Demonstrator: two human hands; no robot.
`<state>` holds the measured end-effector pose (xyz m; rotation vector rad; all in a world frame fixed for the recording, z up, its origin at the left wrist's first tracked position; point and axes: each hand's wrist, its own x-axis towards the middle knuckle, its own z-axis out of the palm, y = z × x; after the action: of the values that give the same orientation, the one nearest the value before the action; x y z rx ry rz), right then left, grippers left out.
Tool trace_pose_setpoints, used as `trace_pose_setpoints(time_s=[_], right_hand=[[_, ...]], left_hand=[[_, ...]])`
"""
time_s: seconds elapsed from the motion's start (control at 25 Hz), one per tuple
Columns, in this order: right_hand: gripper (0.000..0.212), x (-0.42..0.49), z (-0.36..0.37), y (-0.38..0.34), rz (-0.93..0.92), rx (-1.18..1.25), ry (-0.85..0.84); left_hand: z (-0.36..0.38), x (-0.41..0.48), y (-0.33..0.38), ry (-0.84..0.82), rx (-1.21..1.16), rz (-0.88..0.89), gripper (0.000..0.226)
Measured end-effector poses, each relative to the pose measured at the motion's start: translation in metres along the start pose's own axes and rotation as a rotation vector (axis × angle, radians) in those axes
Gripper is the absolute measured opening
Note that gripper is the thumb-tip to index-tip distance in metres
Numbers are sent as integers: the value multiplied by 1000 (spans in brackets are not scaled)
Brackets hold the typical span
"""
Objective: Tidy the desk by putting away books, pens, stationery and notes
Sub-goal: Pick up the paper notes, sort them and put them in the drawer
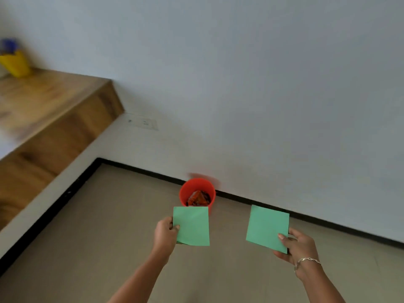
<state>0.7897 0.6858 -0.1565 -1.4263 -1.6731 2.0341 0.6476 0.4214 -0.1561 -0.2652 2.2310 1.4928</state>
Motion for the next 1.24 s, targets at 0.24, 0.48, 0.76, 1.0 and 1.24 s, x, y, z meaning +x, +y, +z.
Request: trace_pose_setpoints(time_s=[0.24, 0.48, 0.76, 1.0, 1.24], right_hand=[[26, -53, 110, -30, -69, -138, -319], [17, -142, 230, -39, -95, -221, -581], [19, -266, 375, -3, -54, -313, -876], [24, -360, 474, 30, -52, -387, -1056], [23, -416, 545, 49, -81, -433, -1128]], left_hand=[[-116, -47, -14, 300, -140, -27, 26], [-248, -103, -59, 503, -277, -61, 26], [-415, -180, -123, 804, -413, -91, 23], [-524, -222, -168, 1013, -462, -115, 21], [-601, -232, -193, 1144, -445, -119, 20]])
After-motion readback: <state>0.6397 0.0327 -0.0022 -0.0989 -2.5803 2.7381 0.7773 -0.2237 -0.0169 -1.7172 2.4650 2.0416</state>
